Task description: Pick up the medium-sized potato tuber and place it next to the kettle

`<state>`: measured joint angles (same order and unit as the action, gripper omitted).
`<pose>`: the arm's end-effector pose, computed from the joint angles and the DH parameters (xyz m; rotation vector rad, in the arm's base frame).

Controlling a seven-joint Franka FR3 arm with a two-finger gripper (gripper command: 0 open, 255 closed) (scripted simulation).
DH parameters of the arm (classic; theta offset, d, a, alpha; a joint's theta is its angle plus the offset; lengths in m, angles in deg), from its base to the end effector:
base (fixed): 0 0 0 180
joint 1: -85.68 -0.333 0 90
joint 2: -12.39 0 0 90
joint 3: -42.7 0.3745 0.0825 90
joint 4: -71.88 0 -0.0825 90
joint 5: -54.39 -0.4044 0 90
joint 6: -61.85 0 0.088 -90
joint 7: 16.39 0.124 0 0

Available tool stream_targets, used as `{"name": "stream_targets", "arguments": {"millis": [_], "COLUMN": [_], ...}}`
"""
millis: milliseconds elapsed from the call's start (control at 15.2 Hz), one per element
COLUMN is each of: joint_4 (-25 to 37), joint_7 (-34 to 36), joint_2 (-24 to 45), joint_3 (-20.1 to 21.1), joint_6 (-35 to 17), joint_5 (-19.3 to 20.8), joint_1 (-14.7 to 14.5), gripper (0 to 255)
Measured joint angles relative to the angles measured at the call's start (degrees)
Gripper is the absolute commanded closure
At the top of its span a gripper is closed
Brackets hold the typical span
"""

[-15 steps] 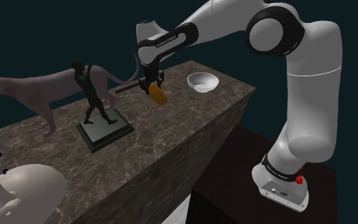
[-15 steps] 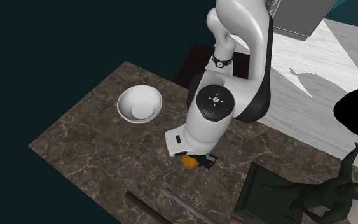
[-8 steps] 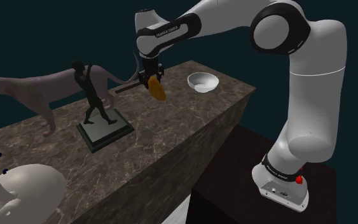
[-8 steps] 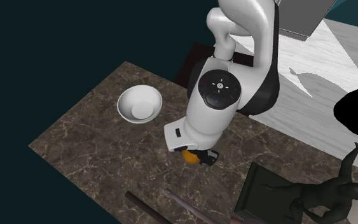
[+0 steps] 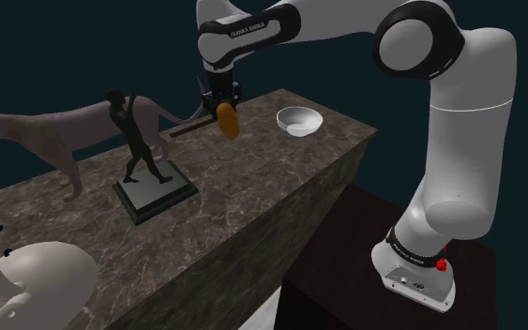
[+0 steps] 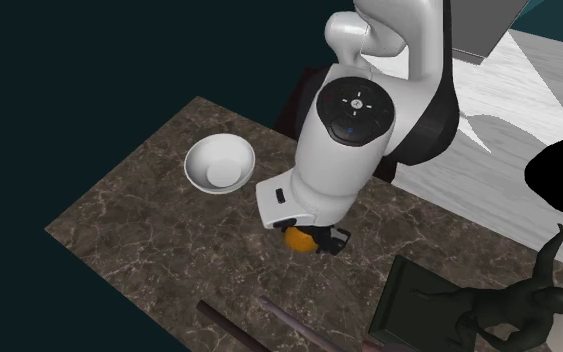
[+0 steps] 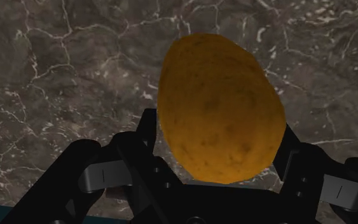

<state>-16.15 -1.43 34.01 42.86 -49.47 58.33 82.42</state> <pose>0.7140 0.0366 0.4713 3.0709 -0.2733 0.0600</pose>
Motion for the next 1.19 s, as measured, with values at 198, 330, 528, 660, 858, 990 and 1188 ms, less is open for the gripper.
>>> {"name": "stream_targets", "arguments": {"millis": [198, 330, 528, 660, 858, 990, 1188], "joint_4": [1.98, 3.26, 5.55, 7.22, 9.31, 10.88, 13.80], "joint_7": [-0.16, -0.29, -0.40, -0.46, -0.62, -0.61, -0.79], "joint_2": [-0.29, -0.46, -0.56, -0.57, -0.62, -0.52, -0.20], "joint_3": [0.00, -0.01, 0.01, 0.03, 0.02, 0.05, 0.04], "joint_6": [2.26, 3.72, 6.11, 7.78, 9.91, 11.39, 13.99], "joint_5": [-0.05, -0.08, -0.13, -0.15, -0.18, -0.19, -0.21], "joint_1": [0.01, 0.02, -0.01, -0.05, -0.04, -0.12, -0.12], "gripper": [255, 255, 255, 255, 255, 255, 255]}}
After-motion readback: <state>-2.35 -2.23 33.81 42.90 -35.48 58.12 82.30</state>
